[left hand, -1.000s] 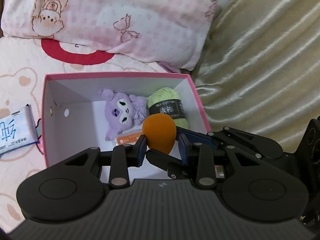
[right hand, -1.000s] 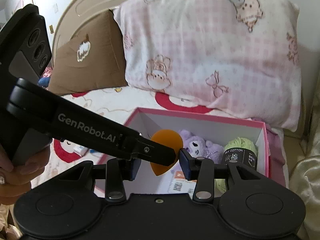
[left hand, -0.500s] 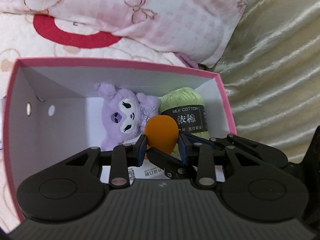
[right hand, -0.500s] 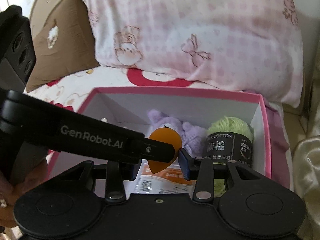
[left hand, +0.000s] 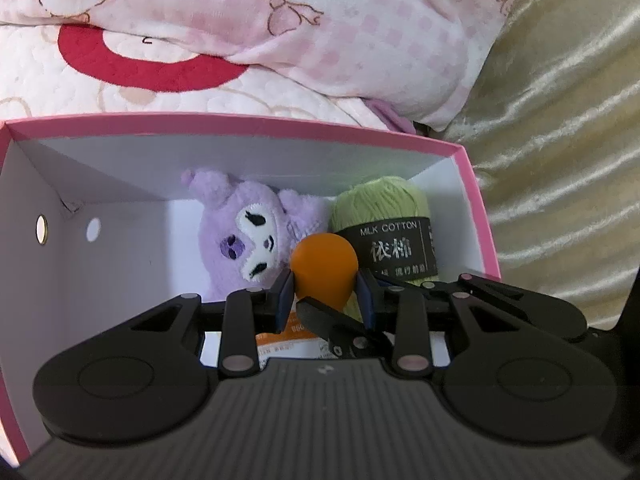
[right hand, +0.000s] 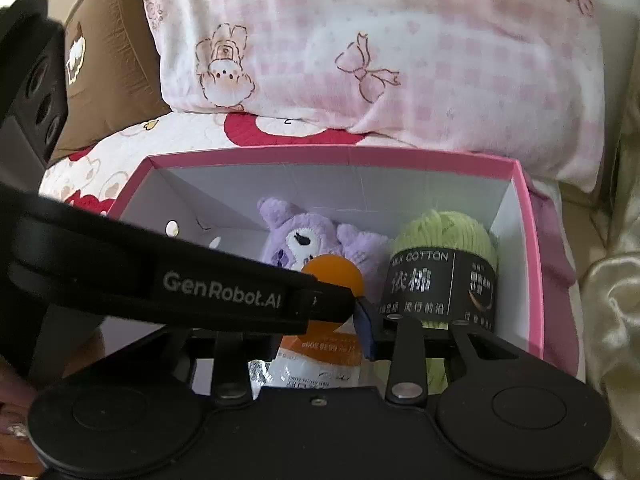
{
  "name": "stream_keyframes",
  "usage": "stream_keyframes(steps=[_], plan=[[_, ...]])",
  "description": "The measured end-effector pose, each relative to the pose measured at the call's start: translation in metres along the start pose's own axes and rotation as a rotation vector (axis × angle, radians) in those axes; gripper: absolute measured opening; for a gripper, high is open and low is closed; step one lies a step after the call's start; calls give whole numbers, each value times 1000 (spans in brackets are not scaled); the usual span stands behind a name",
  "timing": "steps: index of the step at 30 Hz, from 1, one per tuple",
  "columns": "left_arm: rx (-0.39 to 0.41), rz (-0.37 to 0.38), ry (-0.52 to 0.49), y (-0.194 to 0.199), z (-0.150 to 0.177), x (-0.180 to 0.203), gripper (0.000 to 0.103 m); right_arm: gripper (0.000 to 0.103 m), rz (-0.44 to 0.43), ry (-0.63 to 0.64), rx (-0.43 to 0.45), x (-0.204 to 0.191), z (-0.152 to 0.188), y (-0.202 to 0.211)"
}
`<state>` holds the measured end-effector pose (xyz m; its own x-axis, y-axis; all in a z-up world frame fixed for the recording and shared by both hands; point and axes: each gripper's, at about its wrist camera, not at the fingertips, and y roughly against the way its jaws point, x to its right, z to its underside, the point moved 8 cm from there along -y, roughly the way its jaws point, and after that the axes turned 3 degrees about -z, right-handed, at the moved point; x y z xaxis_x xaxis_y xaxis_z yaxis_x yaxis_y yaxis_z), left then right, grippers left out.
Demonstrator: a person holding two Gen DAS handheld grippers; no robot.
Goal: Organize objects
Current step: 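Open the left gripper and raise it out of the pink box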
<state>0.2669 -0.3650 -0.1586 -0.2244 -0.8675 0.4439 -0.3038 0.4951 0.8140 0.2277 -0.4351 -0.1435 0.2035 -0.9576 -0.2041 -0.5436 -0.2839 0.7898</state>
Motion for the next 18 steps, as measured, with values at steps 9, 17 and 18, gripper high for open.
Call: stream_keyframes(steps=[9,17,18], plan=[[-2,-23,-15,12,4,-6,39,48,44,20,41,-3,7,11],[21,-91,-61,70,23,-14,52,48,35,20,87,-28,21,53],[21,-96,-65,79,25,-15,53,48,32,21,93,-32,22,58]])
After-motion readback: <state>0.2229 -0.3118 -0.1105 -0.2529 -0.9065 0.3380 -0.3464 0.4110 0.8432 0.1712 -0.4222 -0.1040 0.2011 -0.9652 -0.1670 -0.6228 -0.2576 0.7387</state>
